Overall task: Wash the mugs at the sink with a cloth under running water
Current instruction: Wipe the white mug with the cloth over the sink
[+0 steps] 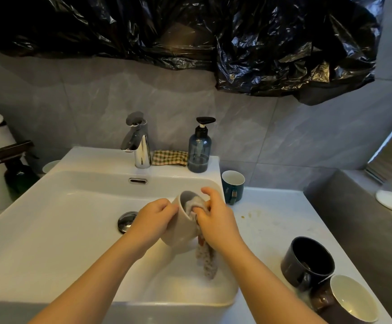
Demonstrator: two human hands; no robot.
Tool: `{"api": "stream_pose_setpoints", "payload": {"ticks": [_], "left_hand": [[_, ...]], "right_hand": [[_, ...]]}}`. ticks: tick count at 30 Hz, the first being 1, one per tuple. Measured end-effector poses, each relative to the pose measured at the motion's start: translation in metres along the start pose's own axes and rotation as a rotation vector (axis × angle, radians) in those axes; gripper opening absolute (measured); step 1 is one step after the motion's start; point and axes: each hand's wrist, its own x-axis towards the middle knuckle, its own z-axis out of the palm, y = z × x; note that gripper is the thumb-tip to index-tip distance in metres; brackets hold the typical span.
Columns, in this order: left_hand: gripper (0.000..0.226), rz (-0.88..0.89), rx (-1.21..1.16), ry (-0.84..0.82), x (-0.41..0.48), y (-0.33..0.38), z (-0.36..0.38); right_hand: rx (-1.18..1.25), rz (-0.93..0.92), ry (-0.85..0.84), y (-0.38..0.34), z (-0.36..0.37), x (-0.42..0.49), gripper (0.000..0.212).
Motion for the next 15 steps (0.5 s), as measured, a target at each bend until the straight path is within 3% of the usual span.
{"api": "stream_pose_setpoints", "payload": {"ticks": [3,6,8,11,15], "left_hand": [[0.034,0.035,0.054,-0.032,0.001,-0.002,-0.001],[0.037,-0.002,-0.096,0.027,0.004,-0.003,-0.003],[0.042,-0.051,-0.256,0.08,0.007,-0.006,-0.008],[0.049,-0.08,-0.337,0.058,0.007,-0.009,-0.013],[0.048,-0.012,-0.262,0.046,0.006,-0.008,-0.008]], "right_hand": [[0.185,0.08,-0.127,-0.008,0.007,0.007,0.013],[0.25,0.054,-0.241,-0.007,0.013,0.0,0.029],[0.114,-0.102,-0.272,0.0,0.008,-0.006,0.038],[-0.277,-0.346,-0.217,0.015,-0.004,-0.006,0.04],[-0.478,-0.417,-0.025,0.011,0.003,-0.007,0.056]]}}
